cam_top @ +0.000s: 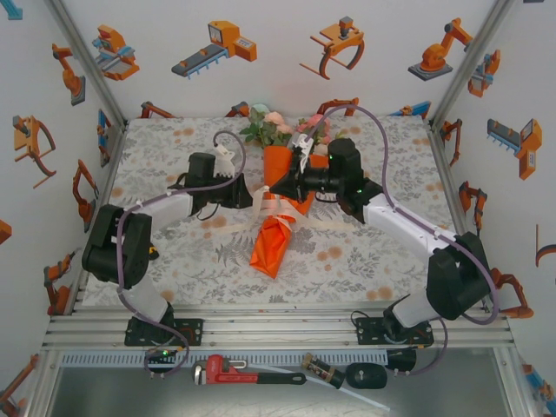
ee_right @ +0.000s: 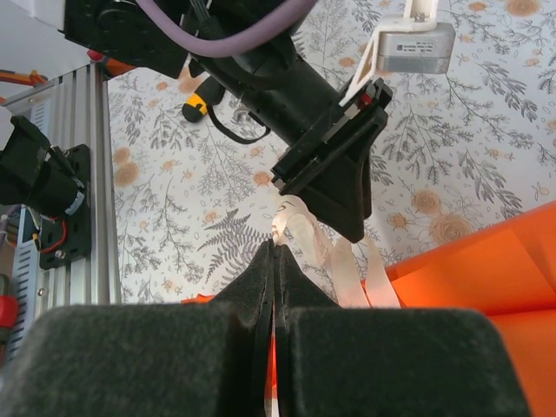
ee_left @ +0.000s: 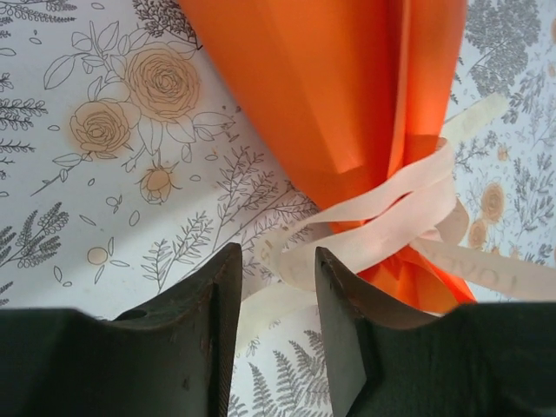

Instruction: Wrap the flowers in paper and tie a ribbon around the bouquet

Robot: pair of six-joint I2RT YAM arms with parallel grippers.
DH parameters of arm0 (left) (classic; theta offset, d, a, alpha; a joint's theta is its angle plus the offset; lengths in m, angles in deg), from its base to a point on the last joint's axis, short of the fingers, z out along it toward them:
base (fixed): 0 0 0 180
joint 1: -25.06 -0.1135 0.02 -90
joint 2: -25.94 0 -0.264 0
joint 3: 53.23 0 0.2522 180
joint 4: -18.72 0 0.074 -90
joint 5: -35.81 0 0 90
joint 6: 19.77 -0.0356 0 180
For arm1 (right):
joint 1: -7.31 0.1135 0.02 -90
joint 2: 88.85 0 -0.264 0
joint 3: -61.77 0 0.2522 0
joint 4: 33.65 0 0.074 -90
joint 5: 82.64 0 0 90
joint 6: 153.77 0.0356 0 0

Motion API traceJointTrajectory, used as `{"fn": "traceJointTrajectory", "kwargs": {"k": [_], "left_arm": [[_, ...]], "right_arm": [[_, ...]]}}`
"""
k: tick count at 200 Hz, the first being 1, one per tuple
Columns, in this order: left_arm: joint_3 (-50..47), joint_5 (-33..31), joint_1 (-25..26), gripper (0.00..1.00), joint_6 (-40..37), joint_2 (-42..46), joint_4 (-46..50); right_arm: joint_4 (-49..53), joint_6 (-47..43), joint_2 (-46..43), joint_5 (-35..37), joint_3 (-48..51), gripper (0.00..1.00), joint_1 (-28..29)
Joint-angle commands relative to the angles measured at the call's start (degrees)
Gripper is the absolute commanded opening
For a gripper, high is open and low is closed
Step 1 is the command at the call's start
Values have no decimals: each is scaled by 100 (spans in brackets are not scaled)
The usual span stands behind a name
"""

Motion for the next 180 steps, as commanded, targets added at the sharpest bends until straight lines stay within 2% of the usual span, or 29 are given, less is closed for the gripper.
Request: {"fn": "traceJointTrajectory", "kwargs": {"k": [1,33,57,74,90,129,167,180], "left_arm": [[115,375,16,34,268,-117,-310],[158,456,16,31,186,-162,-164],[263,214,-3,10,168,-269,100],[223,102,-12,7,241,-182,32],[154,-168,-31,0,403,96,-28],[-91,-1182,-124,0,1473,1093,-54],[-853,-1277,-73,0,3042,1733,-662],[-1109,-1381,99,0,3473,2007,-800]], "right_arm": [[-10,-97,-115,33,-50,0,-30],[38,-101,-76,35,-94,0,-38],[51,-83,-80,51,-129,0,-38],[88,-87,-112,127,-142,0,-38],[117,-42,-151,306,-139,0,-37],[83,481,-112,991,-138,0,-40],[-28,1271,261,1248,-242,0,-35],[114,1466,382,1491,-339,0,-31]]}}
